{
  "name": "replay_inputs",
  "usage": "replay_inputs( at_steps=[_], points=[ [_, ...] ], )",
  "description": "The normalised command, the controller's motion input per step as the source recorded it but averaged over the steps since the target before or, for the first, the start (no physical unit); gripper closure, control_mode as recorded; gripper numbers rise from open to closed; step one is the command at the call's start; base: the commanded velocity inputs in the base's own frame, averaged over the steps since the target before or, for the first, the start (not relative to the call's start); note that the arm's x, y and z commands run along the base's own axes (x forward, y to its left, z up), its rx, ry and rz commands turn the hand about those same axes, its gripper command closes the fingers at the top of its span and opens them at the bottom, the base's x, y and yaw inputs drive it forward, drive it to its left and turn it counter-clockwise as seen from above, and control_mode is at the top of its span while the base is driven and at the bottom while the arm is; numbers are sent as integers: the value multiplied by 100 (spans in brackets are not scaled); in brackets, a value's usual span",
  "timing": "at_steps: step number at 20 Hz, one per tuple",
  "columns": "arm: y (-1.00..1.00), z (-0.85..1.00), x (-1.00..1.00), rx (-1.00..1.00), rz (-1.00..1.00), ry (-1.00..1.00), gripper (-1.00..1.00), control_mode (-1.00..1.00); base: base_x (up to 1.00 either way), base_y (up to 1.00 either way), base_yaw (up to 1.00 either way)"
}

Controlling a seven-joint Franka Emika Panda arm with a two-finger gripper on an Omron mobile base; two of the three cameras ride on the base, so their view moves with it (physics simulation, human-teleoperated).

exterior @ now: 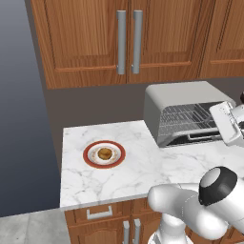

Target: Open the toaster oven door. Place the bread on the bottom rack in the toaster oven and place the chicken drumstick on the top rack.

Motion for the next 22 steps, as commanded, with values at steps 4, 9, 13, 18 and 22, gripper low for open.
replay_inputs(
  at_steps=[4, 9, 13, 18, 22],
  points=[
    [0, 5, 29, -20, 53, -16, -100, -100, 0, 0, 0],
    [0, -23, 4, -29, 45, -19, -100, -100, 0, 0, 0],
    [0, -29, -4, -25, 21, -43, -100, -100, 0, 0, 0],
    [0, -29, -1, -20, 21, -50, -100, -100, 0, 0, 0],
    [-2, -30, 2, -18, 32, -43, -100, -100, 0, 0, 0]
  ],
)
